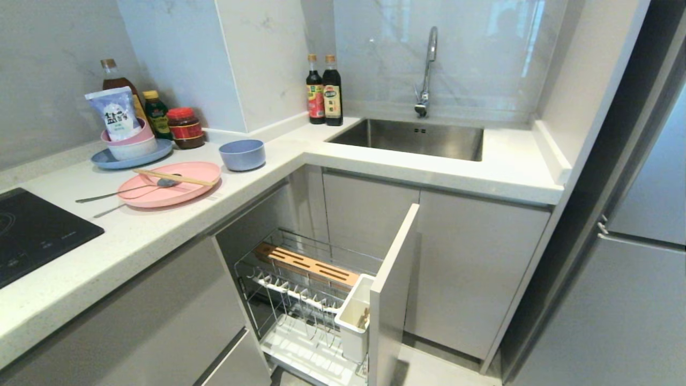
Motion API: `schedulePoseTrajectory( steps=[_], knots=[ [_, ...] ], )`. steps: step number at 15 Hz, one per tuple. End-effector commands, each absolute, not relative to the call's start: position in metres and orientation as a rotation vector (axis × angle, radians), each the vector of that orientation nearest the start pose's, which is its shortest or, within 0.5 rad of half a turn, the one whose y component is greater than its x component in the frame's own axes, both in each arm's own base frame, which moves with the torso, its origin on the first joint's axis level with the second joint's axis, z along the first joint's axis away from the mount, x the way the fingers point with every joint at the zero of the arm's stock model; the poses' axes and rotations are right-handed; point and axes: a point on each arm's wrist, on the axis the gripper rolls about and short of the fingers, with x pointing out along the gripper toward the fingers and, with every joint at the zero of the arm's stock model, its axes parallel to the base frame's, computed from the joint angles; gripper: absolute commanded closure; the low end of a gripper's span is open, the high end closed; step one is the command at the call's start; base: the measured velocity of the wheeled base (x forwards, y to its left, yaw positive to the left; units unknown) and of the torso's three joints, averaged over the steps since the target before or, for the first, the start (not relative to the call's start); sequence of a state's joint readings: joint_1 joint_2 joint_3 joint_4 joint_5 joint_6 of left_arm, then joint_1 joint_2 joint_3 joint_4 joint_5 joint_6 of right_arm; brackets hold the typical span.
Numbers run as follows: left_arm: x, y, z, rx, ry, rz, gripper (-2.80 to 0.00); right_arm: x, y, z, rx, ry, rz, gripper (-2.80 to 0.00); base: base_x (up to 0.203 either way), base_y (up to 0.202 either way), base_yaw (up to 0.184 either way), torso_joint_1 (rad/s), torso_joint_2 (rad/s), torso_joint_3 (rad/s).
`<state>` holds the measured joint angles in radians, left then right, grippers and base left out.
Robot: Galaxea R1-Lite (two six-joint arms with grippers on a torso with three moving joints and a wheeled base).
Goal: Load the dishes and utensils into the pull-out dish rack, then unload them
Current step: Pick up the bowl and place it in the cupboard
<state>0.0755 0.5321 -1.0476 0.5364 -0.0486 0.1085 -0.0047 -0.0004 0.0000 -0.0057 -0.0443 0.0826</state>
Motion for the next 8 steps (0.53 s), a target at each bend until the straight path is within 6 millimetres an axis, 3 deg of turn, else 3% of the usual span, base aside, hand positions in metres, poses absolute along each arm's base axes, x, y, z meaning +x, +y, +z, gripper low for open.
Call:
schedulePoseTrajectory(
  steps=[1, 3, 5, 8],
  knots=[
    [-0.067, -0.007, 0.241, 0.139, 0.009, 0.054, 0.0, -0.023, -0.001, 0.076, 0.083, -0.013, -0.049, 0.0, 0.0, 0.0, 0.0, 0.0, 0.0, 0.0],
    [-0.051, -0.004, 0.215, 0.116, 0.025, 0.096, 0.0, -0.023, -0.001, 0.076, 0.083, -0.013, -0.049, 0.0, 0.0, 0.0, 0.0, 0.0, 0.0, 0.0],
    [-0.037, -0.003, 0.206, 0.103, -0.076, 0.122, 0.0, -0.023, -0.001, 0.076, 0.083, -0.013, -0.049, 0.0, 0.0, 0.0, 0.0, 0.0, 0.0, 0.0],
    [-0.038, -0.001, 0.194, 0.104, -0.11, 0.081, 0.0, -0.023, -0.001, 0.076, 0.083, -0.013, -0.049, 0.0, 0.0, 0.0, 0.0, 0.0, 0.0, 0.0]
  ],
)
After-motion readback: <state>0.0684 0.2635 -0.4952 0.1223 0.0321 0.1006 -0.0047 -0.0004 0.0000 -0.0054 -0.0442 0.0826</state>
